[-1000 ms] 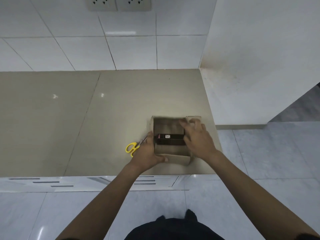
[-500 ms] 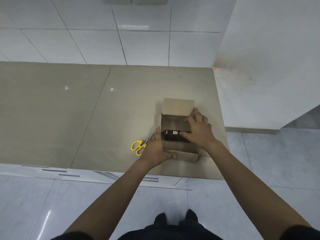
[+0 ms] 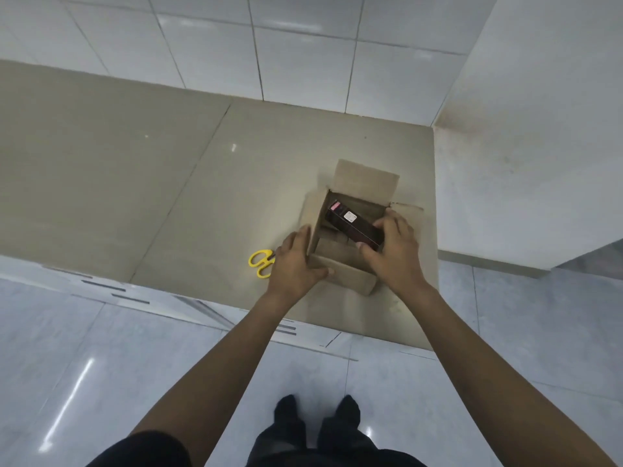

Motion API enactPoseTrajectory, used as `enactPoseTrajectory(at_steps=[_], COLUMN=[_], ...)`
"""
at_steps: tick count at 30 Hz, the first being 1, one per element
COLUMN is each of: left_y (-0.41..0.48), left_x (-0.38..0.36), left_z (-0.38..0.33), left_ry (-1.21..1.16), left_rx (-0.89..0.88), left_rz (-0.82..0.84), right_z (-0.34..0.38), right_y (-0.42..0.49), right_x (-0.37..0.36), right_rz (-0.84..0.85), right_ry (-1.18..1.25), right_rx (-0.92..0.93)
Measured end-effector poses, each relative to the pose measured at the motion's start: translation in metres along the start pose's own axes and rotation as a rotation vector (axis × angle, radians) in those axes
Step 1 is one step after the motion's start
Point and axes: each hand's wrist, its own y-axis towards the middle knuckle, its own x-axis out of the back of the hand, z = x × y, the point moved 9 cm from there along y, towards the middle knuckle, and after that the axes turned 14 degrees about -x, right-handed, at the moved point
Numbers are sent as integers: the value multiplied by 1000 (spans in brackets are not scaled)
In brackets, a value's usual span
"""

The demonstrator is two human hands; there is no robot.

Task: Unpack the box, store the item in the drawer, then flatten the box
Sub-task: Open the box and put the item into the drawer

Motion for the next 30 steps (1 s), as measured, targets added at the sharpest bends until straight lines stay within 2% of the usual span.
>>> enactPoseTrajectory(at_steps=[4, 7, 10, 13, 17, 21, 30], left_y=[-41, -81, -123, -161, -188, -177, -139], left_x=[12, 24, 31, 18, -25, -69, -115], left_z=[16, 40, 71, 101, 138, 168, 182], left_ry=[-189, -480, -785, -970, -1289, -1457, -1465], left_rx=[83, 283, 570, 837, 1116, 1211, 1276], left_rz=[-219, -381, -479, -420, -242, -221, -380], right_z=[41, 64, 74, 71, 62, 62, 62], right_y=[-45, -85, -114, -122, -117, -117, -117], right_x=[-4, -28, -69, -114, -140, -141, -141], right_rz=[-105, -122, -152, -146, -187, -264, -334], right_ry=[-2, -57, -237, -454, -520, -521, -482], right_rx=[282, 474, 551, 513, 417, 432, 443])
